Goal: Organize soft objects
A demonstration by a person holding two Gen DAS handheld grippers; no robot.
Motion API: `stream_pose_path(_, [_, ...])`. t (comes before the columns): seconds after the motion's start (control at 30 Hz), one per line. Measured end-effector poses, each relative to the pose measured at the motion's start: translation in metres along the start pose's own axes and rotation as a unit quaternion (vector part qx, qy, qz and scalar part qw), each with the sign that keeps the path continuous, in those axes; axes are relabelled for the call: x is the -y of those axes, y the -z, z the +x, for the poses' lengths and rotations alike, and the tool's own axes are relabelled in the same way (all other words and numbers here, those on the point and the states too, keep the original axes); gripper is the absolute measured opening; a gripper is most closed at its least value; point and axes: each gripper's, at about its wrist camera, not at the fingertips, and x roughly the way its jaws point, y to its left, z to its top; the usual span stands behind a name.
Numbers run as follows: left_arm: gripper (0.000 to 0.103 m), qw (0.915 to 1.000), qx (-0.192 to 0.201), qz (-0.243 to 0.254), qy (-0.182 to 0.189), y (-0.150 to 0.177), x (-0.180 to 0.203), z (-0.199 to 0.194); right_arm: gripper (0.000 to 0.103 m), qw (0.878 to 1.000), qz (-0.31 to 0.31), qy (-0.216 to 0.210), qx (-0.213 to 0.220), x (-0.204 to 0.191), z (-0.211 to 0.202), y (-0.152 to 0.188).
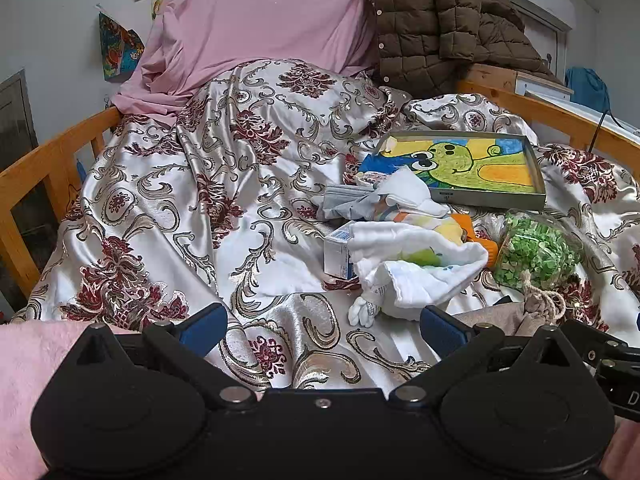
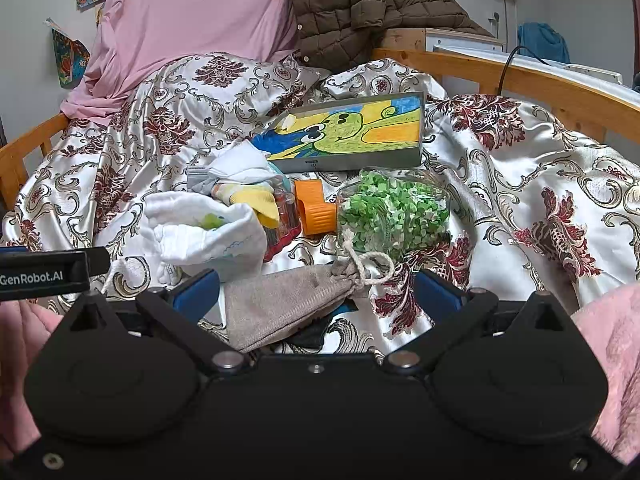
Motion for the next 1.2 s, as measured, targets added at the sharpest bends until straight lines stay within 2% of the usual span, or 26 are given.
stream_pose_path(0.4, [0.102, 1.0, 0.0, 0.0, 0.0, 0.0, 0.0, 0.0, 0.103, 1.0, 0.0, 0.0, -0.001, 0.001, -0.002, -0.003])
stream_pose_path(0.67, [0.102, 1.0, -0.008, 0.004, 0.001, 0.0, 0.0, 0.002, 0.103, 1.0, 0.019, 0.0, -0.016, 0.001, 0.01, 0.003])
stream_pose_path(0.8, [0.102, 0.9994, -0.027, 0.003, 0.021, -0.005, -0.003, 0.009, 0.103, 0.999, 0.029, -0.004, -0.039, 0.006, 0.014, -0.005])
stream_pose_path(0.97, [0.102, 0.9955, -0.073, 0.021, 0.057, -0.011, -0.002, 0.026, 0.103, 0.996, 0.053, -0.02, -0.074, 0.013, 0.029, -0.005])
stream_pose_path(1.1, [0.102, 0.9933, -0.066, 0.056, 0.077, -0.022, 0.001, 0.031, 0.103, 0.993, 0.053, -0.045, -0.1, 0.017, 0.045, -0.014])
stream_pose_path(1.2, [0.102, 0.991, -0.073, 0.083, 0.076, -0.033, 0.006, 0.041, 0.103, 0.989, 0.071, -0.045, -0.125, 0.025, 0.063, -0.024])
